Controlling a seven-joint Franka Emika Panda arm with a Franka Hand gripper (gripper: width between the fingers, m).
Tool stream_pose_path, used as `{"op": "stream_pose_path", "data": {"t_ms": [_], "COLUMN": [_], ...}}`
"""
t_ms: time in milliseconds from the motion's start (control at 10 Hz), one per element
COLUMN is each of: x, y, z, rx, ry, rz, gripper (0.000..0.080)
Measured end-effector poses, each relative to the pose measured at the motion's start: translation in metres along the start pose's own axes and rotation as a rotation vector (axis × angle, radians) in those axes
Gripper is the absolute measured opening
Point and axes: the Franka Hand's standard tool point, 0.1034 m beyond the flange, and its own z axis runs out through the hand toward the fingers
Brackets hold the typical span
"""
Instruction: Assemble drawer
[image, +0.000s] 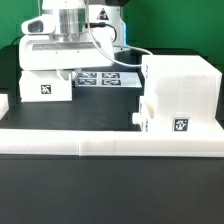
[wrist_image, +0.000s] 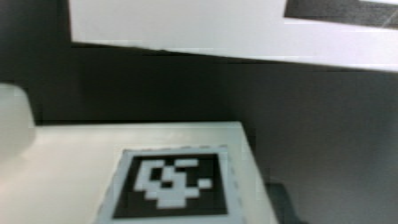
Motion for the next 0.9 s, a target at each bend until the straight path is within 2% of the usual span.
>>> {"op": "stream_pose_path", "data": {"t_ms": [400, 700, 900], "x": [0.003, 0.044, 0.066], "y": [-0.004, -0.034, -0.039], "z": [-0.001, -0.028, -0.036], "rx": [0.007, 0.042, 0.067], "ry": [-0.008, -0.048, -0.065], "rz": [-0.014, -0.126, -0.228], "gripper": [0.0042, 0.0042, 0.0042]}}
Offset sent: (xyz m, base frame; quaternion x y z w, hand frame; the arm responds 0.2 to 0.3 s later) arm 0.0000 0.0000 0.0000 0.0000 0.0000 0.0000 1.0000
